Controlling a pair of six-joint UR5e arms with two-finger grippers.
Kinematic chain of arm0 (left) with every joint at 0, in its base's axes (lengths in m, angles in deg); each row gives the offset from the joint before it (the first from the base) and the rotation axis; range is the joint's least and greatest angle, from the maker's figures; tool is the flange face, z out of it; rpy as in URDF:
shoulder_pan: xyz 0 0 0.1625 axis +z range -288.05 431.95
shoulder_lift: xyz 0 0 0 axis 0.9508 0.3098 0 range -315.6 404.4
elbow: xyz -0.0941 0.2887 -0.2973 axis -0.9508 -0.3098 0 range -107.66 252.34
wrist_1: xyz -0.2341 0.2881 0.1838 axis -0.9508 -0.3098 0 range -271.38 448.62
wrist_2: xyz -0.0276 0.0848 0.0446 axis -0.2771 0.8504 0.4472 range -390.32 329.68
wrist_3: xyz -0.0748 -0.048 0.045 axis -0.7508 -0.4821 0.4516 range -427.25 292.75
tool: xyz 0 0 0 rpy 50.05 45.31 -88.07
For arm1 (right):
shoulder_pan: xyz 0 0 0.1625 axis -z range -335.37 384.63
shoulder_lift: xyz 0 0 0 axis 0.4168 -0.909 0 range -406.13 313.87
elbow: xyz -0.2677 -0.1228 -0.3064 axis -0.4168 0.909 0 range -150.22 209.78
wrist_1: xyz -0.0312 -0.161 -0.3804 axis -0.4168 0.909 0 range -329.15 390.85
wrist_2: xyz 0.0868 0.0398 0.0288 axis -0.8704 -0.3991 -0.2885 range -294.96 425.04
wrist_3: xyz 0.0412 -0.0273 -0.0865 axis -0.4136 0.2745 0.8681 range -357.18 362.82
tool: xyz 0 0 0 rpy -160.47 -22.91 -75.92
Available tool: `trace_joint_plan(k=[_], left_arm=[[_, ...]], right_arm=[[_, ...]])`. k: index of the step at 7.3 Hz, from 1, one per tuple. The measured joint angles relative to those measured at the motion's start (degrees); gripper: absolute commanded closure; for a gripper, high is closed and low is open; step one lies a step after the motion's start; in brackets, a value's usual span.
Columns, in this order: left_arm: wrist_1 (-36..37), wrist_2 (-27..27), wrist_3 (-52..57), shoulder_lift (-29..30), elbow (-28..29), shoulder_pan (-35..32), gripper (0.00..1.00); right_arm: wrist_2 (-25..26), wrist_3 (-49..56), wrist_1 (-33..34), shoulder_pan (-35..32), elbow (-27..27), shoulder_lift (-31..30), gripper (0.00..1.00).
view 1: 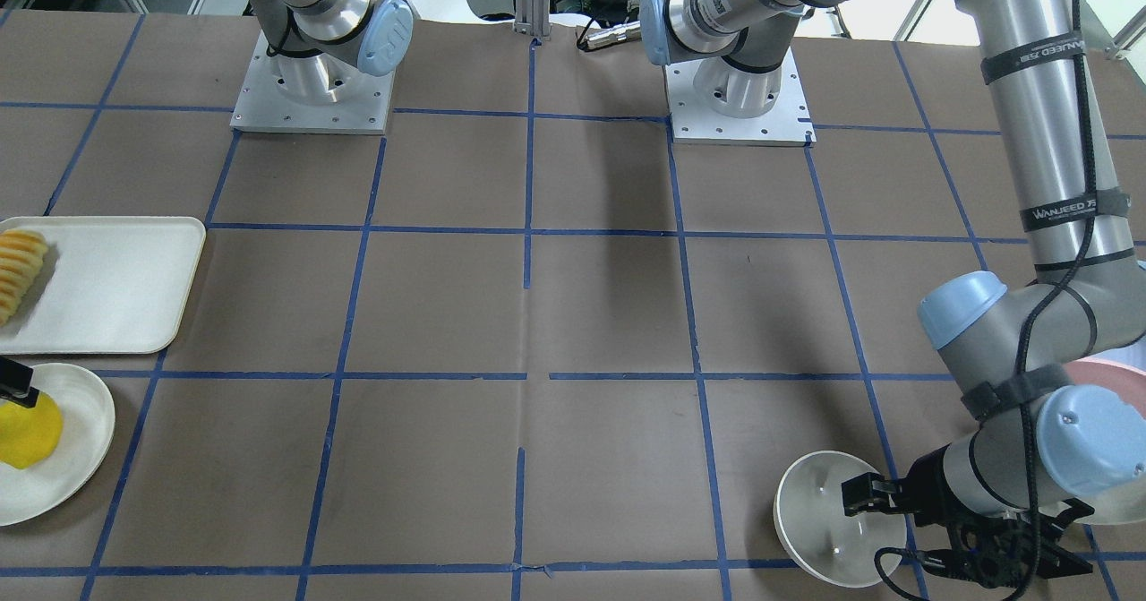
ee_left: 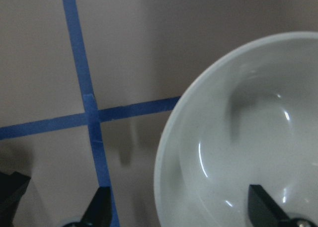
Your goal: Place bowl and put lemon in it
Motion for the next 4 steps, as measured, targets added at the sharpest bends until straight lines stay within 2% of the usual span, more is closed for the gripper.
trace_joint_plan(k=[1, 2, 3, 4], left_arm=[[0.0, 0.0, -0.3, 0.5, 0.5, 0.0, 0.88], [0.0, 0.0, -1.7, 0.9, 0.8, 0.0, 1.0], [0.0, 0.0, -3.9, 1.0, 0.8, 0.0, 1.0], [-0.1, 0.0, -5.4, 0.9, 0.9, 0.0, 1.0]], right_arm=[[-0.7, 0.0, 2.9, -0.2, 0.0, 2.9, 0.0], [-0.7, 0.2, 5.1, -0.2, 0.0, 5.0, 0.15], [-0.5, 0.3, 6.0, -0.2, 0.0, 5.9, 0.42], [-0.4, 0.2, 6.1, -0.3, 0.0, 6.2, 0.56]])
